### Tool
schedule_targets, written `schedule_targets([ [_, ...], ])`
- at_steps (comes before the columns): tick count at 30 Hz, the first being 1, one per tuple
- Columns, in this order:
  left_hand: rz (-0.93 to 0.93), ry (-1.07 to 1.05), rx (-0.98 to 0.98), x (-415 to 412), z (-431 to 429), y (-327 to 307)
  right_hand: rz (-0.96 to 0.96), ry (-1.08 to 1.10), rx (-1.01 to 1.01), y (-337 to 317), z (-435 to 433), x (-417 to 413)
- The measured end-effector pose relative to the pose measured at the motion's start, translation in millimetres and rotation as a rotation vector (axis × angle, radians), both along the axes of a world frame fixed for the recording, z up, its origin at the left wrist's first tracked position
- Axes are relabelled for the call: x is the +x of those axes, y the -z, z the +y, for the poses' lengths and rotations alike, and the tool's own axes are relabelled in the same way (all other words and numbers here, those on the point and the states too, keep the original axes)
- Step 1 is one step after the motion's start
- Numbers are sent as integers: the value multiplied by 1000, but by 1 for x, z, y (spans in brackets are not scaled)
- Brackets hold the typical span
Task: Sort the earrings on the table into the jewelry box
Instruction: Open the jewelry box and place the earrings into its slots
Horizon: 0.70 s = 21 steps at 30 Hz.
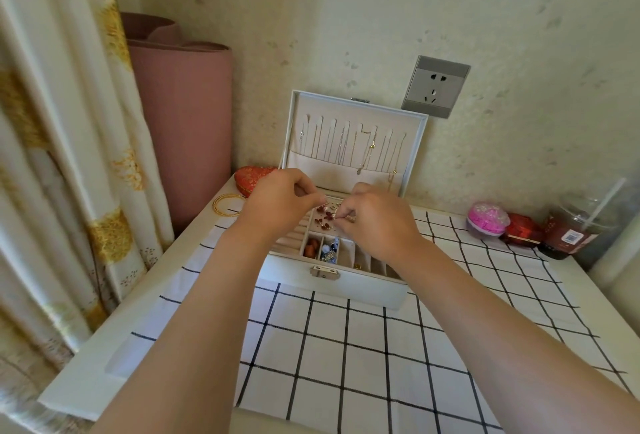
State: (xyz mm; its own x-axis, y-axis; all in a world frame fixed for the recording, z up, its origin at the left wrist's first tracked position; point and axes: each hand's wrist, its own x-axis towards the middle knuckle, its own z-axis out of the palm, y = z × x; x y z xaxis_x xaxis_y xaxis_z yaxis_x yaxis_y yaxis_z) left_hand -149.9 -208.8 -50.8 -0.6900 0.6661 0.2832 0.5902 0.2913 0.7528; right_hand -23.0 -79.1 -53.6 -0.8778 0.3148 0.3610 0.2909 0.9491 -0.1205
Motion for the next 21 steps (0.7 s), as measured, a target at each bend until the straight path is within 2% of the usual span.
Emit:
schedule_targets([
  [3, -89, -19, 77, 4, 1, -1, -38, -40, 13, 0, 1, 0],
  [6, -213, -10, 176, 9, 3, -2, -76, -62, -71, -2, 6, 0],
  [9, -348, 33, 281, 16, 6, -4, 41, -55, -289, -13, 11, 1],
  [14, -568, 42, 381, 28, 9, -14, 211, -149, -777, -44, 6, 9],
  [21, -652, 41, 336, 36, 10, -18, 374, -170, -818, -40, 6, 10],
])
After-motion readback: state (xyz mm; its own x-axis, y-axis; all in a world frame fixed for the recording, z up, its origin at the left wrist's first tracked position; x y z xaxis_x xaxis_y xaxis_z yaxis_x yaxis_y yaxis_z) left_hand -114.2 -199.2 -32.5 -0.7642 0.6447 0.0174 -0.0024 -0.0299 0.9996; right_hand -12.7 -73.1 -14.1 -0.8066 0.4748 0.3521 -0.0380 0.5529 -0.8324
